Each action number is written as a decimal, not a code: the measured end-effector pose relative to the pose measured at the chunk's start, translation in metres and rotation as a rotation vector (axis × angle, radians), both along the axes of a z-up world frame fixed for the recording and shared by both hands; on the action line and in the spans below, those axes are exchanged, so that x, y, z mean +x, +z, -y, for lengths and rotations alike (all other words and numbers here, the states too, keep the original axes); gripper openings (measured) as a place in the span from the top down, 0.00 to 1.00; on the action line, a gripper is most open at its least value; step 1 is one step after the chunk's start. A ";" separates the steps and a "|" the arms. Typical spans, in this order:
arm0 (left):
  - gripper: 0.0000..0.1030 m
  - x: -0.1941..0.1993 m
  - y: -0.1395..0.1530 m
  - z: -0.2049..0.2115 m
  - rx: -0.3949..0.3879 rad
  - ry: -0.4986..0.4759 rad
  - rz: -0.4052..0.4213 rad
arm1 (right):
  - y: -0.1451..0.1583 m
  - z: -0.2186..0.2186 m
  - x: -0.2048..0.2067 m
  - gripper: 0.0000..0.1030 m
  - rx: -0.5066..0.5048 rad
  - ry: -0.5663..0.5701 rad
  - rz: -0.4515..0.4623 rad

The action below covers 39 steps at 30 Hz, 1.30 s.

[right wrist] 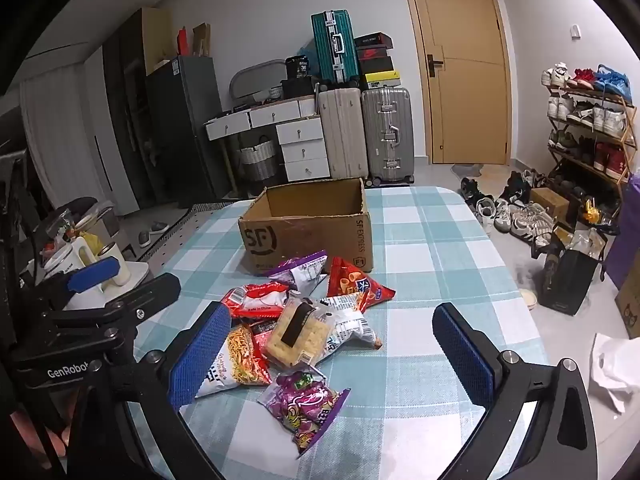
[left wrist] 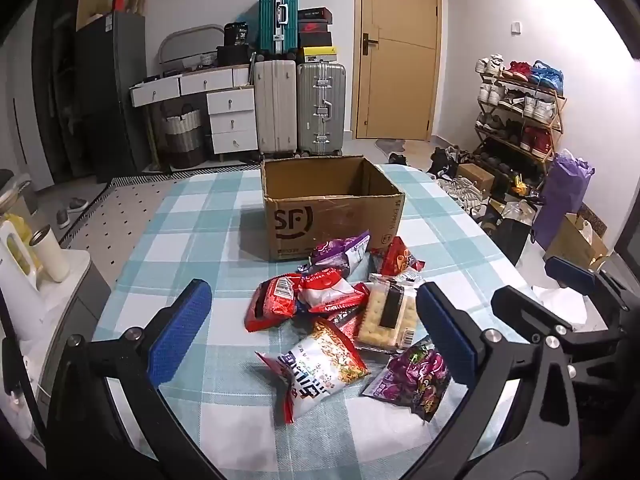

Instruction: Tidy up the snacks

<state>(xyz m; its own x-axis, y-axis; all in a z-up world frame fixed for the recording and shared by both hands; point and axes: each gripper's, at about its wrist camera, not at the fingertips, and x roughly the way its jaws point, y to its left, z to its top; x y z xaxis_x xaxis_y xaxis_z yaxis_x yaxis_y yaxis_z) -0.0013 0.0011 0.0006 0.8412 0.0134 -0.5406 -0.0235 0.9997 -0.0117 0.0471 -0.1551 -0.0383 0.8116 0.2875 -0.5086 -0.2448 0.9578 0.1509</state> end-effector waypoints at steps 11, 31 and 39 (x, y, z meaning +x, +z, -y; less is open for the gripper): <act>0.01 0.000 -0.006 0.002 -0.012 -0.006 -0.005 | -0.001 0.004 -0.003 0.00 0.015 0.004 0.001; 0.01 -0.008 0.001 -0.002 -0.009 -0.005 -0.006 | 0.002 0.001 -0.005 0.00 0.007 0.004 0.010; 0.01 -0.006 0.001 -0.002 -0.007 -0.008 -0.007 | 0.003 0.001 -0.004 0.00 0.010 0.007 0.013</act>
<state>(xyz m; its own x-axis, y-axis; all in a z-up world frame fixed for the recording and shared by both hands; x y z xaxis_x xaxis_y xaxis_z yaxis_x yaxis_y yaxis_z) -0.0077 0.0029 0.0011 0.8372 0.0029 -0.5468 -0.0157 0.9997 -0.0188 0.0429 -0.1558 -0.0356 0.8159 0.2984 -0.4952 -0.2537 0.9544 0.1571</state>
